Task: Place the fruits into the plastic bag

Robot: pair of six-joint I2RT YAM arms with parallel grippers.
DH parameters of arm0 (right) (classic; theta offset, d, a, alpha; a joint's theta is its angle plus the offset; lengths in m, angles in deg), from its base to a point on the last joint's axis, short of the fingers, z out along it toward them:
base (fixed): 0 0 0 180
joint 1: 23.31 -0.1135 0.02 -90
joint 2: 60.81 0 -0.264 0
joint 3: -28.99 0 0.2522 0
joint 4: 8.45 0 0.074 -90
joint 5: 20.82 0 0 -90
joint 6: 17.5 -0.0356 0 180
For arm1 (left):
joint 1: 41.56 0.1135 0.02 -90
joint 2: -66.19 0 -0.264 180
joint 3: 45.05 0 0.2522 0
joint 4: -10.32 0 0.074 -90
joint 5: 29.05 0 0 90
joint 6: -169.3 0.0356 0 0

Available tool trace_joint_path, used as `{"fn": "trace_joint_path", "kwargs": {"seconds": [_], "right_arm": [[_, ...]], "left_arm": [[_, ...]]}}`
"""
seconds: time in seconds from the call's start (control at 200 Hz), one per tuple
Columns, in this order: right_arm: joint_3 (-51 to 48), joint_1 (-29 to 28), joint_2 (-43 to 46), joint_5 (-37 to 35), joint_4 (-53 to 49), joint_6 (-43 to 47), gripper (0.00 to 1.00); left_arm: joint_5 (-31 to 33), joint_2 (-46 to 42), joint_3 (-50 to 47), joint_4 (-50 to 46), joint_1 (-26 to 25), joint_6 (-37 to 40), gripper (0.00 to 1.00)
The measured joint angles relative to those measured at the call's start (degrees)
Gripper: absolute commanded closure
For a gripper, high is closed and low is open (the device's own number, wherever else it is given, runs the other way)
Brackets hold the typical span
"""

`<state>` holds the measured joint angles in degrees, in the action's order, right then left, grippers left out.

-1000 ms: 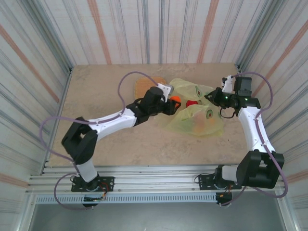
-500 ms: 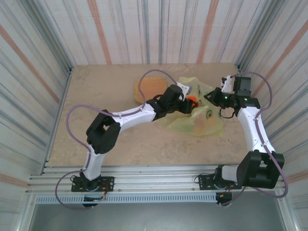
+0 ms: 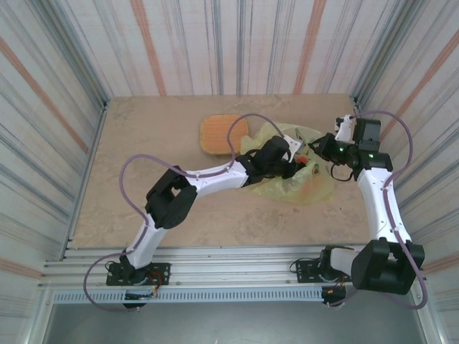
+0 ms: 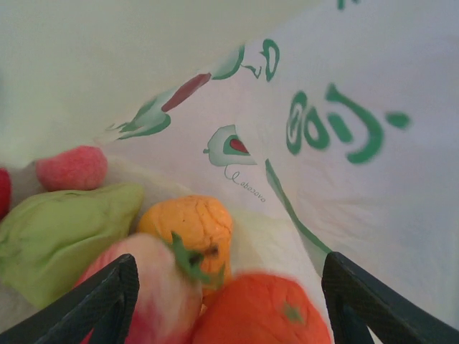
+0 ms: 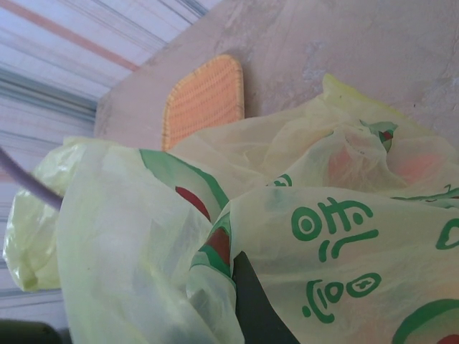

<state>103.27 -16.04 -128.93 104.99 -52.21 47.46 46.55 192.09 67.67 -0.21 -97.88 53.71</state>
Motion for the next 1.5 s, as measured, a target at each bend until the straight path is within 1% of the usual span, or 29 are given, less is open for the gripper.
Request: {"fn": "trace_joint_path", "kwargs": {"seconds": [0.115,0.371,0.566,0.671,0.807,0.957,1.207,1.343,1.418,1.503], "right_arm": [[-0.4,0.2,0.0,-0.2,0.0,0.0,0.98],[-0.4,1.2,0.0,-0.2,0.0,0.0,0.98],[-0.4,2.3,0.0,-0.2,-0.1,0.0,0.98],[-0.5,2.8,0.3,-0.2,-0.1,0.1,0.98],[-0.8,3.0,0.3,-0.2,-0.1,0.1,0.98],[-0.8,3.0,0.3,-0.2,0.0,0.0,0.98],[-0.8,3.0,0.2,-0.2,0.0,0.0,0.98],[-0.8,3.0,0.2,-0.2,0.0,0.0,0.98],[-0.8,3.0,0.2,-0.2,0.0,0.0,0.98],[-0.8,3.0,0.2,-0.2,0.0,0.0,0.98]], "left_arm": [[-1.2,1.2,1.4,-0.5,0.1,-0.2,0.23],[-2.1,1.1,1.5,-0.4,0.8,-0.2,0.23],[-2.1,-2.8,-3.2,-0.4,2.8,0.2,0.23],[-2.1,-7.8,-7.6,-0.4,4.0,1.2,0.23],[-2.1,-16.6,-14.3,-0.2,5.2,3.2,0.23],[-2.7,-26.0,-21.5,0.0,5.5,5.9,0.23],[-4.3,-37.6,-33.1,-0.2,5.5,9.4,0.23],[-5.0,-44.4,-39.4,-0.3,6.5,10.6,0.23],[-2.7,-48.7,-43.7,0.0,7.5,10.4,0.22],[2.9,-52.7,-48.3,-0.2,8.5,8.0,0.2]]}}
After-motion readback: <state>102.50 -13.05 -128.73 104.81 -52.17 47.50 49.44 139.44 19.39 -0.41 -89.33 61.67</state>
